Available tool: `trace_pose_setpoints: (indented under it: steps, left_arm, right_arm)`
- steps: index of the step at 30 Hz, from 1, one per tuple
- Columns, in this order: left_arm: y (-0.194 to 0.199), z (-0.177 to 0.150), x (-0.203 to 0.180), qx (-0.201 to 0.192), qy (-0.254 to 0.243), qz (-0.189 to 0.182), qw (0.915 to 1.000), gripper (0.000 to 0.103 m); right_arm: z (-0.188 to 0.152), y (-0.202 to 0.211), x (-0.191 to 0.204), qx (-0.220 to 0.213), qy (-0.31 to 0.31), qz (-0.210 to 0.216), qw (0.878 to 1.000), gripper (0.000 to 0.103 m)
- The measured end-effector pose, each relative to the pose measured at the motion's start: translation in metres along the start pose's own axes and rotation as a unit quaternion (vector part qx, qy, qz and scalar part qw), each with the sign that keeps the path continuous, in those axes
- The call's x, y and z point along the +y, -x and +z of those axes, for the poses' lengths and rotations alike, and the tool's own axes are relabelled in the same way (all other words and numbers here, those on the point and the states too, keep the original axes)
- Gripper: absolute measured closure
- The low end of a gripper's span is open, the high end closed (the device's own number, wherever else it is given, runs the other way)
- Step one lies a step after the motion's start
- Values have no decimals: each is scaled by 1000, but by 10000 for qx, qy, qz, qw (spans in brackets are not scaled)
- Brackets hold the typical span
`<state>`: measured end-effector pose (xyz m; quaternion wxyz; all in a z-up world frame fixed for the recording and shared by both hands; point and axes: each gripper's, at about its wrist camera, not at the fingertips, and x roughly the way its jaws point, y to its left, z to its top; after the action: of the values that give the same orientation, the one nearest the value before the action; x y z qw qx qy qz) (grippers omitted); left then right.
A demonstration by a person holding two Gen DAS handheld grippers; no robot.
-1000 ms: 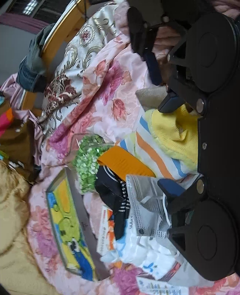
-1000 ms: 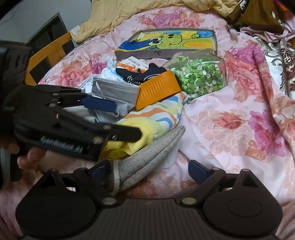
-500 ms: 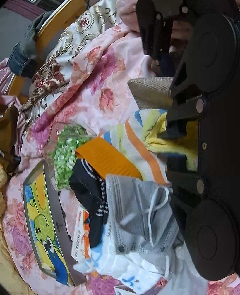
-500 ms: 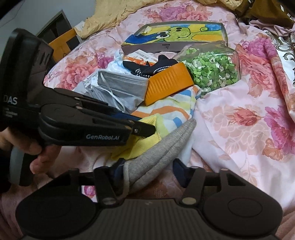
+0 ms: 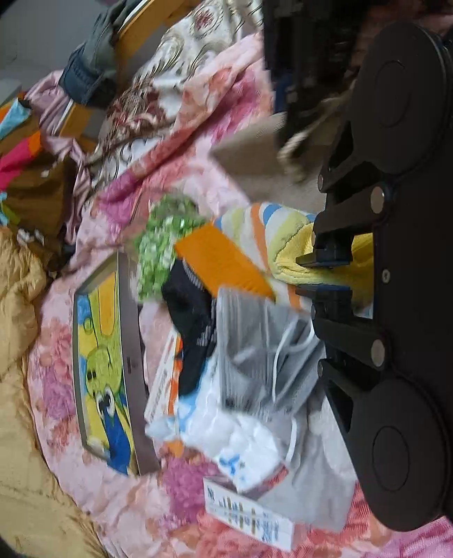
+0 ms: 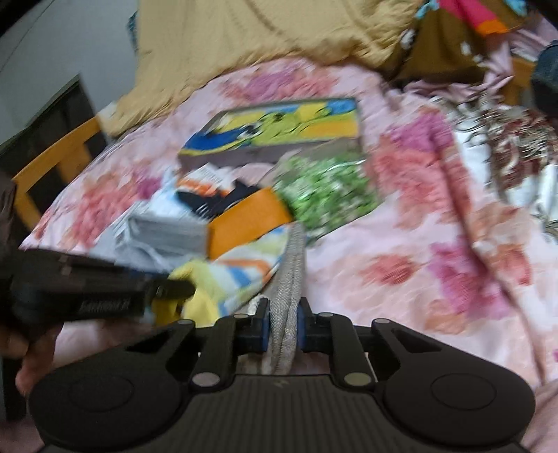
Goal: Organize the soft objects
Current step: 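Grasp the yellow sock with the left tool while the right tool grasps the grey knit sock, then lift both held socks and carry them toward the frog-picture tray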
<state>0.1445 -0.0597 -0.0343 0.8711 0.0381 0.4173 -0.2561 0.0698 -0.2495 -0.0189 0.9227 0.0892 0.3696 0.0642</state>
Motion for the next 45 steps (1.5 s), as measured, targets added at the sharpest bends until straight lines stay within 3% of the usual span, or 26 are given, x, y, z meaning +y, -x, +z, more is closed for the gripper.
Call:
trace_pose_setpoints:
  steps: [3,6,8,11,13,15,18,21,27,34,40,45]
  left_arm:
    - [-5,-6,-11,-52,-309,-19,9995,68]
    - [-8,-10,-21,-91,-655,-59,9978,45]
    - [-11,-11,-26,-123,-856,60,9962,44]
    - [-17,-12,-25,-72,-915,127,9957,46]
    - [-22,-12,-22,43,-888,102,9960,59]
    - [-26,-13,-20,176,-926,39,9955,86]
    - [-26,-15,-21,192,-936,26,9954,93]
    - [-15,-15,-21,-17,-835,-22,9965,94]
    - [22,-9,-21,-843,-406,112,9955,95]
    - [61,-6,-31,-1727,-292,253,9842,95]
    - [84,-5,-31,-2412,-150,-106,9703,96]
    - [92,10,-27,-2615,83,-281,9648,96]
  right_arm:
    - [1,-3,-5,48,-98,-53,9999,86]
    - [2,-5,-8,135,-136,58,9998,74]
    - [2,-7,-9,232,-136,122,9996,70]
    - [-1,-11,-5,418,-32,182,9990,64]
    - [-2,-12,-1,486,38,176,9987,68]
    - [-3,-15,2,589,109,174,9981,80]
    - [-5,-13,5,517,174,162,9984,85]
    - [-5,-4,3,235,141,195,9994,89]
    - [-4,23,2,-661,172,155,9975,91]
    - [-1,48,-5,-1517,119,143,9883,91]
    - [0,60,-2,-1932,331,133,9805,91]
    - [10,68,-2,-2225,483,53,9737,91]
